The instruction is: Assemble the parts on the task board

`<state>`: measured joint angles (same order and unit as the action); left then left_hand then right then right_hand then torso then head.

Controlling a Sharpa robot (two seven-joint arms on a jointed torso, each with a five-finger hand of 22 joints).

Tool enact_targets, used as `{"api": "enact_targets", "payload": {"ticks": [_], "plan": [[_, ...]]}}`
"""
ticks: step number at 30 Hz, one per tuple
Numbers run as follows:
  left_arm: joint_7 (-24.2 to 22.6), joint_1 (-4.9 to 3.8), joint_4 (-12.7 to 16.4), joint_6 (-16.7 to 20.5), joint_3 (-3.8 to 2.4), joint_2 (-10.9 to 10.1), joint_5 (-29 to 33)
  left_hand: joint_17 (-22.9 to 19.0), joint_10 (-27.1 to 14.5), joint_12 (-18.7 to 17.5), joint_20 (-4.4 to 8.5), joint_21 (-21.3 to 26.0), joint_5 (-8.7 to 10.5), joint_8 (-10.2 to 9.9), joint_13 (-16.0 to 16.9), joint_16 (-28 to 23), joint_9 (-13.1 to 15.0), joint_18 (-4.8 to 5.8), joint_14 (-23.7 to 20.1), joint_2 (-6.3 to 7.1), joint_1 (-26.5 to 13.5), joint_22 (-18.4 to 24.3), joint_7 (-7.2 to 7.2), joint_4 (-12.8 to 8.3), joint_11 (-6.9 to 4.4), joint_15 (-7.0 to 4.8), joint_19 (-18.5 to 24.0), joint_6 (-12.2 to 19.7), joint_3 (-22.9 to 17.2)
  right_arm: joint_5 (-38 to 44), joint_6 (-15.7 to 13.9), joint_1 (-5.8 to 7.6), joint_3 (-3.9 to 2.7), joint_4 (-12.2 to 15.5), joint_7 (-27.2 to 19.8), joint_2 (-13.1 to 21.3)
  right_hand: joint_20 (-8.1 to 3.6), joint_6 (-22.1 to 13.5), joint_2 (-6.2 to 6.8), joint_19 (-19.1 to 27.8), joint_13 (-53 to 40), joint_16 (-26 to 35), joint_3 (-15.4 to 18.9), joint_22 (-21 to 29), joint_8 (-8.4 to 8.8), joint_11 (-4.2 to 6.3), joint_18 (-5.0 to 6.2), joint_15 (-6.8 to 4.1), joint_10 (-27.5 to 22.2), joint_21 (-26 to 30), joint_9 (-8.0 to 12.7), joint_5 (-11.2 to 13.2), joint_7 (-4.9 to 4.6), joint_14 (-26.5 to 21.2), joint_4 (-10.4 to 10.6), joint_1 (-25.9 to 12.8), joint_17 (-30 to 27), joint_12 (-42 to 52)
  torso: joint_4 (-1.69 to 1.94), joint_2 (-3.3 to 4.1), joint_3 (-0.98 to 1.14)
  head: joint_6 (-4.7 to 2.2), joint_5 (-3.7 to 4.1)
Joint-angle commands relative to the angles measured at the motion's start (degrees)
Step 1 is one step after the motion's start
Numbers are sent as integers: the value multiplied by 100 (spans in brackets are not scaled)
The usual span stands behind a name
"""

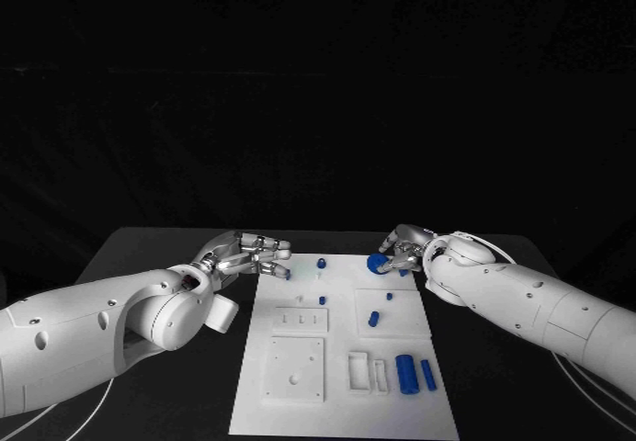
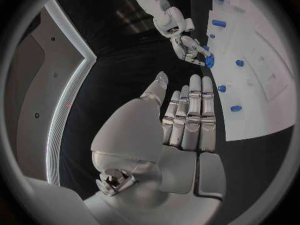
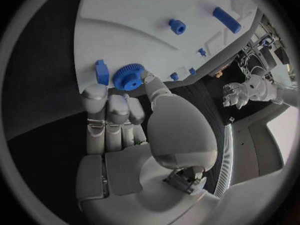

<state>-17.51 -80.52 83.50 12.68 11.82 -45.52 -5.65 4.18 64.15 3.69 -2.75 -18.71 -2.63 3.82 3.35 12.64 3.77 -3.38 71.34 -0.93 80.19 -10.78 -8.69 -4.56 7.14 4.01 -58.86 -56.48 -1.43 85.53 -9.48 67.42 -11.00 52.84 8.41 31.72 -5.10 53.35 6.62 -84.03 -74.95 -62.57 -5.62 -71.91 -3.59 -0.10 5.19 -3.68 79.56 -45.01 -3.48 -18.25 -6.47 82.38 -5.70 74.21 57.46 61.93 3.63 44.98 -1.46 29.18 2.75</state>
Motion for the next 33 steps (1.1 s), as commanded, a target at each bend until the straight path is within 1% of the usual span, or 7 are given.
{"api": "enact_targets", "payload": {"ticks": [1, 9, 14, 21, 23, 26, 33], "plan": [[-51, -8, 22, -88, -5, 6, 4, -8, -28, -26, -11, -9, -12, -19, 3, 17, -3, 62, -23, -18, -19, 10, -16, -11, -9, 8, 40, 21, 6, 84, 151, -2, -2, -25, -35, -16, 23, 49, -7, -232, -184, -35, -38, -5, 19, -6, 32, 3, 26, 25, 7, 2, -3, 45, -8, 40, 8, 35, 0, -3, 0, 6, 3], [-44, -8, 14, -97, -6, 19, 0, -8, -28, -26, -11, -9, -12, -19, 3, 17, -3, 62, -23, -18, -19, 10, -16, -11, -9, 8, 40, 21, 6, 90, 289, -3, 0, -78, -30, -60, 16, 268, -57, -255, -276, -84, -110, -96, 15, 6, 15, -7, 91, -11, 1, 8, 33, 56, -2, -43, 49, 214, -8, 2, -2, 0, -1], [-38, -8, 8, -106, -6, 31, -2, -8, -28, -26, -11, -9, -12, -19, 3, 17, -3, 62, -23, -18, -19, 10, -16, -11, -9, 8, 40, 21, 6, 95, 423, -3, 1, -116, -5, -90, 9, 440, -86, -271, -309, -108, -264, -194, 5, 8, 1, -10, 110, 7, -7, 43, 52, 53, -42, -132, 56, 292, -7, 2, 8, 22, 5], [-36, -8, 11, -107, -5, 32, -2, -9, -30, -26, -12, -14, -12, -19, 3, 15, -3, 63, -25, -21, -18, 15, -16, -6, -8, 9, 45, 20, 7, 116, 508, -3, 4, -157, 19, -123, 6, 528, -103, -275, -315, -125, -362, -236, 4, 14, -9, -13, 115, 26, -9, 35, 62, 57, -77, -178, 64, 309, -6, 5, 8, 34, -2], [-34, -8, 12, -107, -5, 33, -2, -9, -30, -26, -12, -14, -12, -19, 3, 15, -3, 63, -25, -21, -18, 15, -16, -6, -8, 9, 45, 20, 7, 138, 519, -4, 5, -160, 41, -133, 8, 562, -107, -281, -317, -131, -365, -250, 3, 13, -12, -11, 119, 15, -10, 70, 68, 58, -69, -200, 67, 315, -6, 2, 10, 39, 3], [-29, -8, 13, -106, -5, 33, -2, -9, -30, -26, -12, -14, -12, -19, 3, 15, -3, 63, -25, -21, -18, 15, -16, -6, -8, 9, 45, 20, 7, 165, 536, -4, 7, -153, 86, -143, 7, 604, -116, -284, -318, -139, -351, -265, 2, 11, -13, -11, 123, 10, -11, 325, 71, 59, -16, -249, 72, 320, -5, 3, 8, 43, 7], [-18, -8, 7, -111, -5, 37, -2, -9, -30, -26, -12, -14, -12, -19, 3, 15, -3, 63, -25, -21, -18, 15, -16, -6, -8, 9, 45, 20, 7, 369, 457, -5, 14, -108, 215, -150, 7, 673, -85, -293, -317, -156, -379, -311, 8, 7, -11, -10, 125, 8, -9, 366, 66, 59, 65, -228, 77, 325, -17, -2, 6, 72, 9]]}}
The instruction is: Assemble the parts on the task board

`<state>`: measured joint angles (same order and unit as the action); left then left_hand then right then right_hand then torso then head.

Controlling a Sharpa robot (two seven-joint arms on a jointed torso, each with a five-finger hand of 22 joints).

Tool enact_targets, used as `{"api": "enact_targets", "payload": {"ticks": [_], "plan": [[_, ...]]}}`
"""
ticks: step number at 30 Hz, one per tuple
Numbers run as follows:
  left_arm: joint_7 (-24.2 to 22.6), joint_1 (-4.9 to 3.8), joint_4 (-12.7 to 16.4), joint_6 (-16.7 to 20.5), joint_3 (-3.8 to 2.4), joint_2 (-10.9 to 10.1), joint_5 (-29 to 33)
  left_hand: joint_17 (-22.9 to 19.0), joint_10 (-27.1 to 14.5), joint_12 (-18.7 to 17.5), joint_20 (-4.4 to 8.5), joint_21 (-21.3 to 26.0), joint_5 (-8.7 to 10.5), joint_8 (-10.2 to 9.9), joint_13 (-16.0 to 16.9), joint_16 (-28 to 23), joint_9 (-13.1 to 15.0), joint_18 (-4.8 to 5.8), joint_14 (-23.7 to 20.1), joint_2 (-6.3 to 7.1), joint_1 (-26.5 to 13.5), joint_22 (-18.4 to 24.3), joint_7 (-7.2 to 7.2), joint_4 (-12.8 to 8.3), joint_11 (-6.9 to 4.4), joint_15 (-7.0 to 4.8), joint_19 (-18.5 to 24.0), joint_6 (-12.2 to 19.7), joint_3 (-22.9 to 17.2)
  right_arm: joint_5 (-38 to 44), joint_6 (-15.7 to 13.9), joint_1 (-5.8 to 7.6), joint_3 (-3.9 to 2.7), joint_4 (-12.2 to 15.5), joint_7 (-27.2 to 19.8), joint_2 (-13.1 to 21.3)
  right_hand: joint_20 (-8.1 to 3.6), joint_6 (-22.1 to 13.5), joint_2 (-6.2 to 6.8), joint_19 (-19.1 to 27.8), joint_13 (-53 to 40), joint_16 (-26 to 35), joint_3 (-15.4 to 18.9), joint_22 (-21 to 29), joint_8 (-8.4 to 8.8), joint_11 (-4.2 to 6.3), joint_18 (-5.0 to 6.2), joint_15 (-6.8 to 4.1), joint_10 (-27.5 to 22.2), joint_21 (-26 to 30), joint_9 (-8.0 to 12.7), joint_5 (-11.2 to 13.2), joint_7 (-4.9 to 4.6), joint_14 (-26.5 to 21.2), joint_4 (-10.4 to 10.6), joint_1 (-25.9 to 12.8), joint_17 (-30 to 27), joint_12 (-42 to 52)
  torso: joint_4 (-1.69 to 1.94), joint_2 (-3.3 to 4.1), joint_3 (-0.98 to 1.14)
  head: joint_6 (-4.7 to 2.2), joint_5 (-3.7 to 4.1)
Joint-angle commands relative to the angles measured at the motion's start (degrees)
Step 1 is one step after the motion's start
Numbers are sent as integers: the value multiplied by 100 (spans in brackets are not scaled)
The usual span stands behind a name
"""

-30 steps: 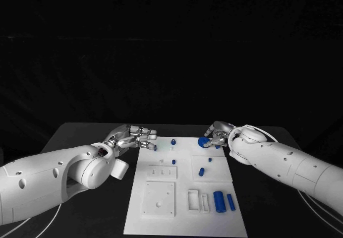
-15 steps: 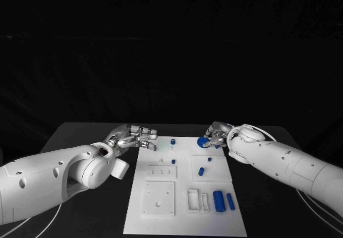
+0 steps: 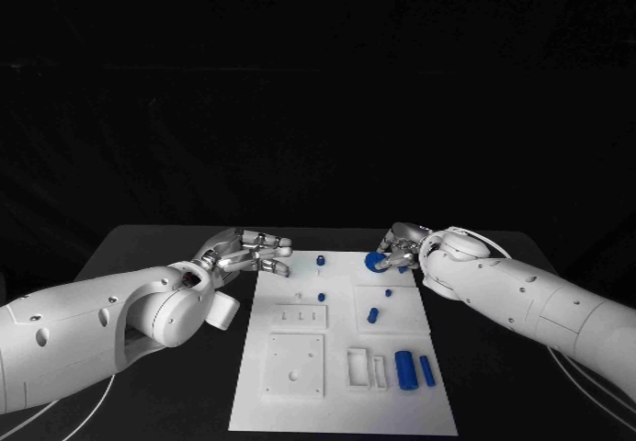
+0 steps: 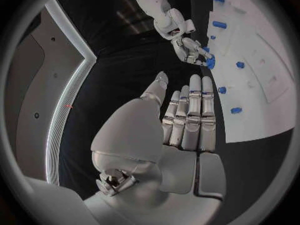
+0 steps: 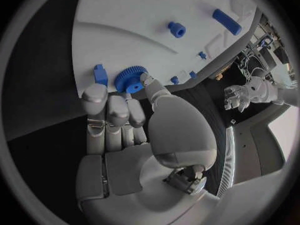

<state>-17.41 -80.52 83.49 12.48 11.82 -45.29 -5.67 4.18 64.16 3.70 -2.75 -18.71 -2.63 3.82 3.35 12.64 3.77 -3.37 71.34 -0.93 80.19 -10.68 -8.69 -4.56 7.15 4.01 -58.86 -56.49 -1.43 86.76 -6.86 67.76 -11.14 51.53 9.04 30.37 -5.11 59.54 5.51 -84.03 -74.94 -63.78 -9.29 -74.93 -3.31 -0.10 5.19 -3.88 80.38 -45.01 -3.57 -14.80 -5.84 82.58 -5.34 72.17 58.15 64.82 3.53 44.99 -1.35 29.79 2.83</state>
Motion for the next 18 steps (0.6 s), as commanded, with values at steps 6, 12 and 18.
{"api": "enact_targets", "payload": {"ticks": [6, 12, 18], "plan": [[-20, -7, 11, -108, -4, 17, -1, -9, -30, -26, -12, -14, -12, -19, 3, 15, -3, 63, -25, -21, -18, 5, -16, -6, -8, 10, 45, 20, 7, 476, 97, -60, 36, 112, 206, -24, 5, 155, 84, -301, -302, -25, -147, -45, -23, 9, -14, 6, 42, -3, -1, 64, 10, 34, 57, -12, -7, 16, -13, -6, 5, 10, -10], [-18, -7, 16, -116, -4, 15, -1, -9, -30, -26, -12, -14, -12, -19, 3, 15, -3, 63, -25, -21, -18, 5, -16, -6, -8, 10, 45, 20, 7, 876, -155, -88, 46, 219, 296, -31, -10, 311, 147, -302, -294, -32, -404, -74, -20, 30, -31, -12, 53, -11, 0, 218, 57, 39, 79, -2, -2, 14, 1, -4, 2, 2, 6], [-18, -7, 33, -103, -4, -8, -1, -9, -30, -26, -12, -14, -12, -19, 3, 15, -3, 63, -25, -21, -18, 5, -16, -6, -8, 10, 45, 20, 7, 1329, -427, -100, 84, 395, 399, -7, -26, 435, 204, -309, -282, -34, -648, -108, -23, 42, -52, -27, 71, -38, -2, 287, 84, 42, 110, -5, -3, 8, -13, 1, 5, -22, -19]]}}
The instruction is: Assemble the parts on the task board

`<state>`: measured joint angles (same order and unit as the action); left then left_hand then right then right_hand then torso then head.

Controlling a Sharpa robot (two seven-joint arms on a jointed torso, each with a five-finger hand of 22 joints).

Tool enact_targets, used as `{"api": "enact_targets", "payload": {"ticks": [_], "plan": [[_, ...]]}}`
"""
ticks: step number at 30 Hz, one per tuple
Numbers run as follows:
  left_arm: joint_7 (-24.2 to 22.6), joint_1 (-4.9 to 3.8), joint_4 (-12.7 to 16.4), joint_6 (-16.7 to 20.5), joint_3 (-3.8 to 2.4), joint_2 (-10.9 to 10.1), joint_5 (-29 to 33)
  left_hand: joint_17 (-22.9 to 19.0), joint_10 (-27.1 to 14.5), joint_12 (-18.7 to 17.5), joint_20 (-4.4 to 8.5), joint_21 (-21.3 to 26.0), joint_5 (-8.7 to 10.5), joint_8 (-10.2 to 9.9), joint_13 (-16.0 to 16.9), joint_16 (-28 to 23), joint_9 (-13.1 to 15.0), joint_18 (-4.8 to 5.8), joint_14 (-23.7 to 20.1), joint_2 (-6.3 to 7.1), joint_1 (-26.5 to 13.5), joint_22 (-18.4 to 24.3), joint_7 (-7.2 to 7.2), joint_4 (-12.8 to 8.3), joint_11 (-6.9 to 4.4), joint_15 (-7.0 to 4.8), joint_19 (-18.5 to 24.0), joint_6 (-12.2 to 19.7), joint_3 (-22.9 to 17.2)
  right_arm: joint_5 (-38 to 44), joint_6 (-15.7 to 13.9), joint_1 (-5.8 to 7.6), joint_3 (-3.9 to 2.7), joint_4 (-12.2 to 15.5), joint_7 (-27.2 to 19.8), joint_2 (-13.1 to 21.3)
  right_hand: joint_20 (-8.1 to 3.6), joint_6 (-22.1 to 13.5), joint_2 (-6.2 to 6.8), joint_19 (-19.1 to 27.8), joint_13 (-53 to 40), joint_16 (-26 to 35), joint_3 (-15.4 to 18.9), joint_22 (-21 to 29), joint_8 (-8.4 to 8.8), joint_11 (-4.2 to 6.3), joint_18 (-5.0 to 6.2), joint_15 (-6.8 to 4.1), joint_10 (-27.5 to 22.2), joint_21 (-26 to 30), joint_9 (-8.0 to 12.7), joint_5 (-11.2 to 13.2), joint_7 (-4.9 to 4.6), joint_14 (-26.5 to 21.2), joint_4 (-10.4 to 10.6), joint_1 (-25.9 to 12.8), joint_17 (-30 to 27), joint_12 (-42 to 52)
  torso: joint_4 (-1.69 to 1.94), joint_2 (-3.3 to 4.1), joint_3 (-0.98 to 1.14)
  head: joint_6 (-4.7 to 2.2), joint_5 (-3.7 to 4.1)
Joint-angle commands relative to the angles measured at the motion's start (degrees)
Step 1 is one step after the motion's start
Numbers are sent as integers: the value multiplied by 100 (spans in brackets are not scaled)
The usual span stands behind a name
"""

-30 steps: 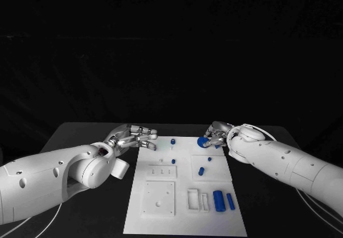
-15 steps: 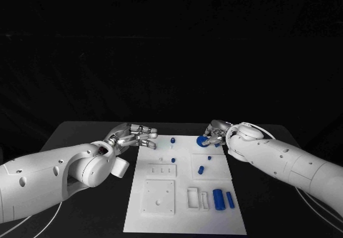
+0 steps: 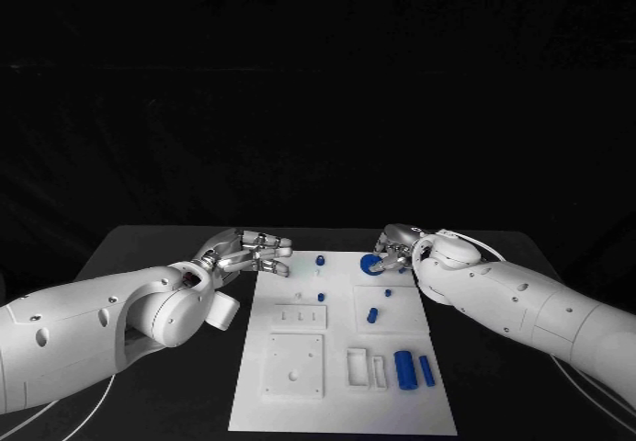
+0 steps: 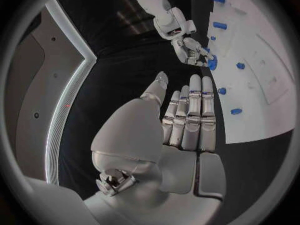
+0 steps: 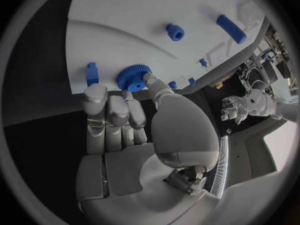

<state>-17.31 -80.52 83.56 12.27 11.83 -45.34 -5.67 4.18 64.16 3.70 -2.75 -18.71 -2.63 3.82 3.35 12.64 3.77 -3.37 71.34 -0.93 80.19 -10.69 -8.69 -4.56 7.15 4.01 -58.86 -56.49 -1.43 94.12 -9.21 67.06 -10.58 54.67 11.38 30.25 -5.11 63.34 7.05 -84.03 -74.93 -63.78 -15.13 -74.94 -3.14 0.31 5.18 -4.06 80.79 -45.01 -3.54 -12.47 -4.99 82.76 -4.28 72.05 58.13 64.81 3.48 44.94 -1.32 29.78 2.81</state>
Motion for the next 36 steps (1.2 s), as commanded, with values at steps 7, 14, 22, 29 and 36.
{"api": "enact_targets", "payload": {"ticks": [7, 14, 22, 29, 36], "plan": [[-30, -8, 50, -70, -6, -17, -1, -9, -30, -26, -12, -14, -12, -19, 3, 15, -3, 63, -25, -21, -18, 6, -16, -6, -8, 10, 45, 20, 7, 945, -507, -33, 68, 340, 281, 46, -37, 130, 160, -316, -268, -23, -321, -141, -41, -1, -75, -20, 57, -108, -6, 250, 15, 27, 71, 9, -24, -1, 6, 0, -2, -31, -14], [-32, -8, 52, -55, -6, -33, -1, -9, -30, -26, -12, -14, -12, -19, 3, 15, -3, 63, -25, -21, -18, 6, -16, -6, -8, 10, 45, 20, 7, 1079, -753, -34, 76, 724, 379, 132, -44, 147, 214, -322, -269, -23, -439, -177, -42, 0, -86, -26, 77, -205, -6, 312, 18, 29, 116, 7, -36, 6, 3, -3, 2, -53, -42], [-35, -9, 56, -36, -7, -49, 1, -9, -30, -26, -12, -14, -12, -19, 3, 15, -3, 63, -25, -21, -18, 6, -16, -6, -8, 10, 45, 20, 7, 1182, -896, -33, 78, 1219, 463, 162, -46, 139, 255, -323, -266, -25, -447, -177, -39, -1, -88, -29, 83, -207, -4, 402, 18, 28, 168, -16, -41, 0, -3, 3, 0, -85, -76], [-34, -9, 48, -34, -7, -35, 6, -9, -30, -26, -12, -14, -12, -19, 3, 15, -3, 63, -25, -21, -18, 6, -16, -6, -8, 10, 45, 20, 7, 1226, -961, -33, 123, 1315, 485, -21, -48, 132, 272, -324, -256, -10, -445, -181, -40, -1, -90, -30, 82, -230, -4, 410, 17, 23, 232, -5, -63, -21, 15, 6, -3, -104, -84], [-35, -9, 35, -42, -7, -15, 8, -9, -28, -26, -13, -19, -12, -20, 3, 11, -4, 61, -25, -16, -15, 20, -18, -6, -8, 10, 44, 28, 9, 1274, -1028, -36, 237, 1209, 505, -286, -49, 133, 271, -325, -255, -10, -449, -182, -40, -1, -91, -31, 83, -235, -4, 390, 17, 24, 242, 1, -65, -21, 26, 22, -4, -103, -117]]}}
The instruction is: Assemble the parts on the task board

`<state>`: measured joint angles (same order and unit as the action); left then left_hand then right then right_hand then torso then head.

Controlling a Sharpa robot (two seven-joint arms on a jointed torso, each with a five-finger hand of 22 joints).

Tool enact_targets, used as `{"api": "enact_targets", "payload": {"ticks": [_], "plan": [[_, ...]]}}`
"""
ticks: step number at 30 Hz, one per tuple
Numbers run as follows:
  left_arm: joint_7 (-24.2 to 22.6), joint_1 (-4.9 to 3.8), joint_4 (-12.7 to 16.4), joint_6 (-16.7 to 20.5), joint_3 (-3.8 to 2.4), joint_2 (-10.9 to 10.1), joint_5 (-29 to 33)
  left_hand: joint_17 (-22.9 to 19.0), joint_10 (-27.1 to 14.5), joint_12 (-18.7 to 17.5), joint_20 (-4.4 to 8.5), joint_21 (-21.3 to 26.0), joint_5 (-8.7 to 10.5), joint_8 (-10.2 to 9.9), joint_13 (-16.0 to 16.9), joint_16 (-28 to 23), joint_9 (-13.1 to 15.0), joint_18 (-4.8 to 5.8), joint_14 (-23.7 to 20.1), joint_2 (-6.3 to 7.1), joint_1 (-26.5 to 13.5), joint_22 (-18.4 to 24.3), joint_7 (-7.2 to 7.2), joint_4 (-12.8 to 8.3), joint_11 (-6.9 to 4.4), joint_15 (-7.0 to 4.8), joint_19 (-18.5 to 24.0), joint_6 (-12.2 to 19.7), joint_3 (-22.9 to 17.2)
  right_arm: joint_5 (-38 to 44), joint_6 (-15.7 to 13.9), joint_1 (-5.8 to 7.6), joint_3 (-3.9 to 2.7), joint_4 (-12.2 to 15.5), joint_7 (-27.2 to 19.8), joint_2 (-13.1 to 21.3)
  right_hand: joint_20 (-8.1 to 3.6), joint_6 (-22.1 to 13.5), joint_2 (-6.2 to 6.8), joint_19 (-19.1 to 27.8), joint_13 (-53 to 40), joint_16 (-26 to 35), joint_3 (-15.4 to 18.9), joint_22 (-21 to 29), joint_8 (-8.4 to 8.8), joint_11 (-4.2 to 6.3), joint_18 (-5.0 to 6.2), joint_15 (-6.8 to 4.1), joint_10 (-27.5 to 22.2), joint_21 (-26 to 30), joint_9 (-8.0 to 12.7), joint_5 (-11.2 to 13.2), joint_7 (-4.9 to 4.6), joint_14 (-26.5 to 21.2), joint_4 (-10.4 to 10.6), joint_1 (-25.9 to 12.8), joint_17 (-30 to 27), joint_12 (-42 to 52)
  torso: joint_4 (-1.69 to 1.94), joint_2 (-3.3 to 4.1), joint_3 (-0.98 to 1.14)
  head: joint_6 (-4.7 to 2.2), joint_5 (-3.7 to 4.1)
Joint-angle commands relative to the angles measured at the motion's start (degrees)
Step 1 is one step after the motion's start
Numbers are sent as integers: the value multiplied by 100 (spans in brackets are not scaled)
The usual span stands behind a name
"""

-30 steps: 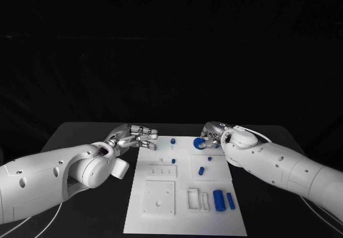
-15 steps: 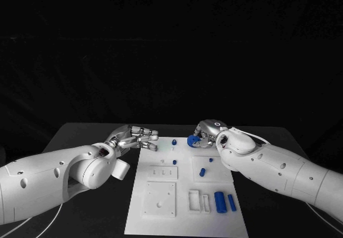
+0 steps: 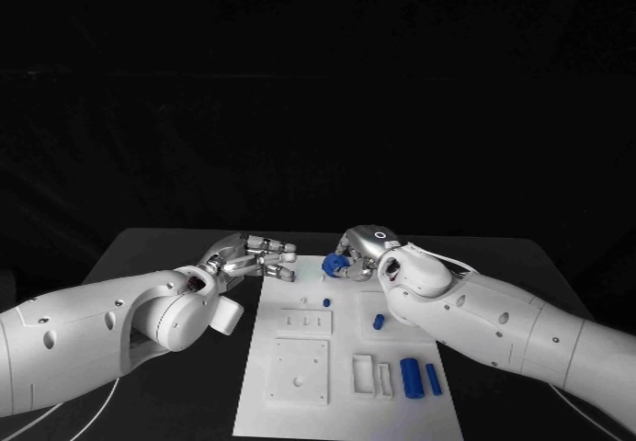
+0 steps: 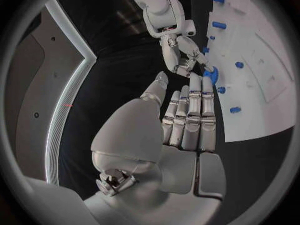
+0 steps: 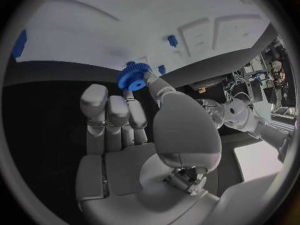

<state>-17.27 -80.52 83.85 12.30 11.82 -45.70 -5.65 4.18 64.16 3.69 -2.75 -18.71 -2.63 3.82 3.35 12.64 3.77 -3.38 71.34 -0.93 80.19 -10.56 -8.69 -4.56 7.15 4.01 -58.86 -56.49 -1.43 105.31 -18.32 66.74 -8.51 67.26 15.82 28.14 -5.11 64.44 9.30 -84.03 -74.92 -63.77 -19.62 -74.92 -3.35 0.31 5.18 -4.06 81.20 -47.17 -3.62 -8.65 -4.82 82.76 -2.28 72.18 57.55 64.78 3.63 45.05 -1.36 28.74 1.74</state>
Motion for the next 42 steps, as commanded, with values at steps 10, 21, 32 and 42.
{"api": "enact_targets", "payload": {"ticks": [10, 21, 32, 42], "plan": [[-35, -8, -15, -62, -5, 51, 7, -9, -28, -26, -13, -19, -12, -20, 3, 12, -4, 62, -25, -16, -15, 7, -18, -6, -8, 10, 44, 28, 9, 199, -97, -26, 171, -344, 66, -353, -52, 16, 51, -324, -250, -5, -25, -178, -18, 0, -90, -34, 39, -12, 4, -24, -2, 23, 48, -1, -16, -29, 14, 12, -3, 25, -27], [-29, -8, -25, -75, -5, 74, 8, -9, -28, -26, -13, -19, -12, -20, 3, 12, -4, 62, -25, -16, -15, 7, -18, -6, -8, 10, 44, 28, 9, 206, -41, -43, 268, -522, 49, -515, -53, 15, 51, -322, -242, 10, -25, -170, -18, 0, -90, -35, 34, 3, 4, -63, -2, 19, 44, -2, -33, -44, 1, 12, 5, 32, -41], [-23, -8, -36, -85, -5, 89, 8, -9, -28, -26, -13, -19, -12, -20, 3, 12, -4, 62, -25, -16, -15, 7, -18, -6, -8, 10, 44, 28, 9, 202, -37, -56, 359, -666, 19, -636, -52, -21, 49, -321, -230, 29, -9, -158, -16, -4, -89, -33, 24, 19, 6, -72, -12, 17, 36, -7, -54, -65, -7, 9, 9, 38, -52], [-16, -8, -39, -90, -6, 96, 8, -9, -28, -26, -13, -19, -12, -20, 3, 12, -4, 62, -25, -16, -15, 7, -18, -6, -8, 10, 44, 28, 9, 171, -61, -58, 378, -800, 37, -710, -45, -253, 66, -318, -185, 75, 44, -127, -18, -27, -77, -26, -10, 85, 8, -35, -50, 10, 65, -39, -96, -138, -8, 11, 7, 35, -48]]}}
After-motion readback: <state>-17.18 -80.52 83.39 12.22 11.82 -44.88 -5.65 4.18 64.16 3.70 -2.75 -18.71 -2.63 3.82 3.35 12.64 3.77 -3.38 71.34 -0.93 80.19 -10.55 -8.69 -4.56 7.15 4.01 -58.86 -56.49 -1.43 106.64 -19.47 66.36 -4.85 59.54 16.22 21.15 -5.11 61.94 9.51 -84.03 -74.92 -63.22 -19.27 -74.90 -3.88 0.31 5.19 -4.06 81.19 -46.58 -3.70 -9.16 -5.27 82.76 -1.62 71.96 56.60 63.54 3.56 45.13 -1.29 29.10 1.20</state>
